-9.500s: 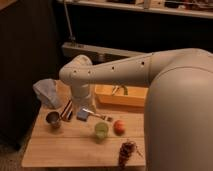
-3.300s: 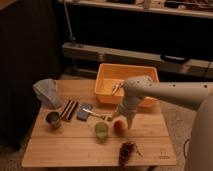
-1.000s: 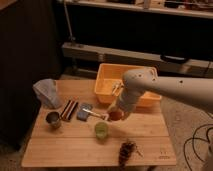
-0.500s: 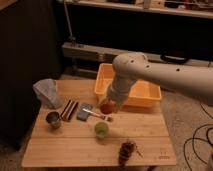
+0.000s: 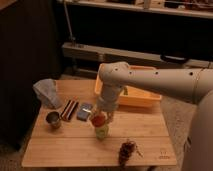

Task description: Place apple in plastic cup

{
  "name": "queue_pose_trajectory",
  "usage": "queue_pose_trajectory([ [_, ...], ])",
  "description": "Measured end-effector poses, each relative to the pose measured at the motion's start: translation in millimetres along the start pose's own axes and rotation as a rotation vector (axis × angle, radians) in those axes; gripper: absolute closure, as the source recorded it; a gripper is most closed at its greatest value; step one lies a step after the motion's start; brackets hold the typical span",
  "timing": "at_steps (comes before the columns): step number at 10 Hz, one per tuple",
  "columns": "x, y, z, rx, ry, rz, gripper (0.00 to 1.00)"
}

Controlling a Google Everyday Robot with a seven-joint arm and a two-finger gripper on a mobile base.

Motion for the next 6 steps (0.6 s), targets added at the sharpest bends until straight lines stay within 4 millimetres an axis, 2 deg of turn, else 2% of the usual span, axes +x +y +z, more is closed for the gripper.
queue_pose_trajectory([
  [3, -1, -4, 22, 0.02, 0.022, 0.0, 1.0],
  [6, -1, -11, 17, 0.033, 0.005, 0.017, 1.0],
])
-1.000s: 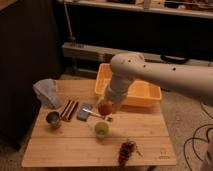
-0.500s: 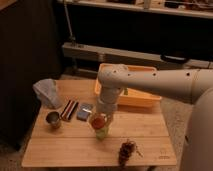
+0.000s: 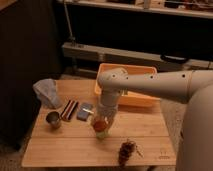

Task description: Place apple in plastic cup

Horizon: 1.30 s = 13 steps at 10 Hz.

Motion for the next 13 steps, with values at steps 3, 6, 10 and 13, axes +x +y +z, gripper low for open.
queue_pose_trajectory([
  [3, -2, -3, -2, -0.001, -0.006, 0.009, 1.0],
  [6, -4, -6, 5, 0.002, 0.009, 0.016, 1.0],
  [10, -7, -9, 9, 0.001, 0.012, 0.018, 0.69],
  [13, -8, -10, 10, 0.0, 0.014, 0.02, 0.38],
])
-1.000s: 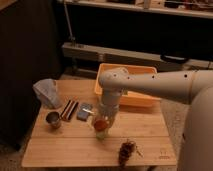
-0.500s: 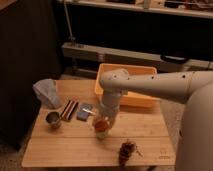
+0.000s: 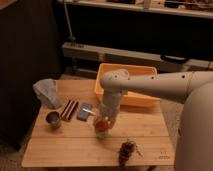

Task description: Place apple in plastic cup

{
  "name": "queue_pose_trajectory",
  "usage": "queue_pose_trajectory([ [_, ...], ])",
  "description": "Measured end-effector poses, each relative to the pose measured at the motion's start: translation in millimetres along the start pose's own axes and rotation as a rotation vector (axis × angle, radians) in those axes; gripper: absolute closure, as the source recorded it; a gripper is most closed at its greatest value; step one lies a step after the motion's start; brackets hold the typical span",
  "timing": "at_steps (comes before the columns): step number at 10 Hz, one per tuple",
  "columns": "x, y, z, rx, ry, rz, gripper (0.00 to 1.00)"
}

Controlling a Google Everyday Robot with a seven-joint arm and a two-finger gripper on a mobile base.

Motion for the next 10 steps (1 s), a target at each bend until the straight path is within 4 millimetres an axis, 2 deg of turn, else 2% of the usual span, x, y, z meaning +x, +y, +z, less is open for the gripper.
queue_pose_trajectory([
  [2, -1, 0, 0, -0.003, 0.0, -0.002, 0.21],
  [7, 1, 6, -7, -0.016, -0.002, -0.018, 0.2],
  [10, 3, 4, -19, -0.036, -0.034, -0.008, 0.2],
])
